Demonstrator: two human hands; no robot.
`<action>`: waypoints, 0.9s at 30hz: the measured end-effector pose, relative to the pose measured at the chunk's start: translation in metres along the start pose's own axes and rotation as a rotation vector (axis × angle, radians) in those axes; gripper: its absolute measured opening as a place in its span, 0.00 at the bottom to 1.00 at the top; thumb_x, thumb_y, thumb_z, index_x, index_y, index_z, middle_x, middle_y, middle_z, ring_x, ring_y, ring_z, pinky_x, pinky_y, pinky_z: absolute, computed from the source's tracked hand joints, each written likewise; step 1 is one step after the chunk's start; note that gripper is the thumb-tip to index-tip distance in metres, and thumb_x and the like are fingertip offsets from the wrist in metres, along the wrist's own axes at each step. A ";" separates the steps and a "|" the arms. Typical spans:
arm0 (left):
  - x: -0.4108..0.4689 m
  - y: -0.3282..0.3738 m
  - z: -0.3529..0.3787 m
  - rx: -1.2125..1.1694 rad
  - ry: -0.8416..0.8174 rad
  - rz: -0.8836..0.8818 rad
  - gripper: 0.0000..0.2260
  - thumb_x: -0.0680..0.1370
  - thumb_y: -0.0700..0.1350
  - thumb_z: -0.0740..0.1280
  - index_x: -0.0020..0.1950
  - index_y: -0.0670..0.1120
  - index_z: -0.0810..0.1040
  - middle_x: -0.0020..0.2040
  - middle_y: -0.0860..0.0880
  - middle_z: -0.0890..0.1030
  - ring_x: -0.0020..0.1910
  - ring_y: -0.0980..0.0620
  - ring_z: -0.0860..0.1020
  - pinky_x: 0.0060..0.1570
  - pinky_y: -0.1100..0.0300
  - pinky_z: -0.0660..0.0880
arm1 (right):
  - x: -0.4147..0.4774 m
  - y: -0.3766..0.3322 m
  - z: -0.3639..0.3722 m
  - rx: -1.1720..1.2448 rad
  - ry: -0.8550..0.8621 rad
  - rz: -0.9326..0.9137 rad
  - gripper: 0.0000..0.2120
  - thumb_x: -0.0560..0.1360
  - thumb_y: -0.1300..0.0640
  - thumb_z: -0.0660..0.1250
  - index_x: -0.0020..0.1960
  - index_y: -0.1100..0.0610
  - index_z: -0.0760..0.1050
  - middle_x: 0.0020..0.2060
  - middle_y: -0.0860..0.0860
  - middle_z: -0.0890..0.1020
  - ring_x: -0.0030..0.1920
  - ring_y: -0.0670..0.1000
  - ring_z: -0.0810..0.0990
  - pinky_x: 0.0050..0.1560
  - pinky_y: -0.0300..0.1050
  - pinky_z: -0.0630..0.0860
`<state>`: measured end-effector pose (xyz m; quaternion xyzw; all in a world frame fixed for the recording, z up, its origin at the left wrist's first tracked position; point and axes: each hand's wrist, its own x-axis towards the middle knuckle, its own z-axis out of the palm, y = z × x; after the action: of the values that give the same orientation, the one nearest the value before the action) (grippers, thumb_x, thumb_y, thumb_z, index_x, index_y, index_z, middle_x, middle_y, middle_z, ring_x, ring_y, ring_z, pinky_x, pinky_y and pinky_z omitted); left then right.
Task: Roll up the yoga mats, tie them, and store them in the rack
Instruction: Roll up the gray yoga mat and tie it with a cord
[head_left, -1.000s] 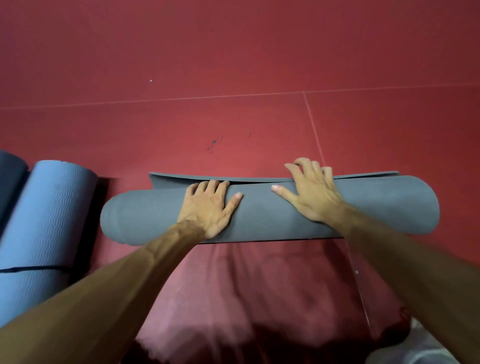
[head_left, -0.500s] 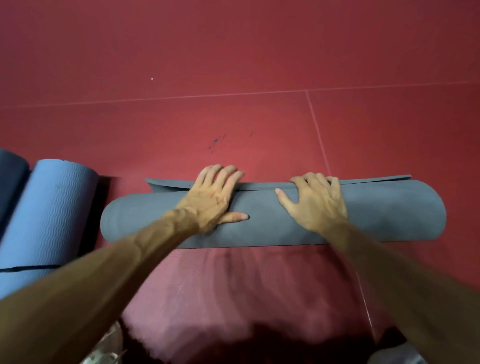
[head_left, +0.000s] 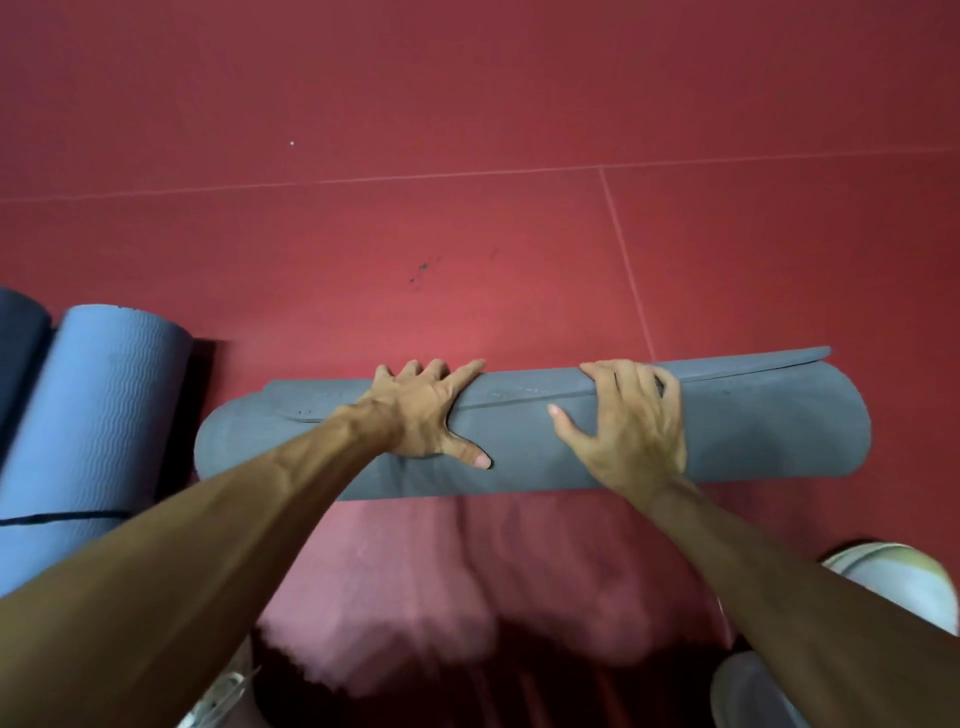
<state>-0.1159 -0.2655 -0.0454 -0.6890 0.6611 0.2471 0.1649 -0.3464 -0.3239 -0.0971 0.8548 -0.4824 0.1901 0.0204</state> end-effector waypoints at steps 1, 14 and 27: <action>-0.003 0.002 0.003 0.019 0.004 0.012 0.51 0.62 0.76 0.63 0.77 0.61 0.41 0.67 0.47 0.66 0.64 0.43 0.67 0.63 0.41 0.65 | -0.003 -0.001 -0.002 -0.002 -0.012 -0.001 0.28 0.72 0.35 0.60 0.59 0.56 0.77 0.51 0.51 0.79 0.53 0.54 0.76 0.61 0.53 0.65; -0.020 0.037 -0.004 0.018 -0.010 -0.011 0.50 0.59 0.64 0.77 0.74 0.60 0.52 0.63 0.44 0.65 0.62 0.40 0.69 0.63 0.40 0.66 | -0.004 0.042 -0.054 -0.231 -0.655 -0.195 0.65 0.50 0.29 0.75 0.78 0.48 0.49 0.72 0.59 0.58 0.73 0.58 0.57 0.71 0.63 0.50; -0.009 0.095 0.047 0.225 0.284 0.033 0.61 0.59 0.74 0.69 0.77 0.48 0.37 0.75 0.39 0.54 0.72 0.38 0.57 0.67 0.32 0.56 | -0.040 0.049 -0.033 -0.161 -0.404 -0.178 0.63 0.39 0.39 0.81 0.70 0.56 0.64 0.63 0.60 0.73 0.65 0.61 0.72 0.65 0.69 0.63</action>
<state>-0.2158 -0.2393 -0.0695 -0.6832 0.7124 0.0743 0.1418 -0.4155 -0.3099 -0.0877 0.9102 -0.4132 -0.0263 0.0082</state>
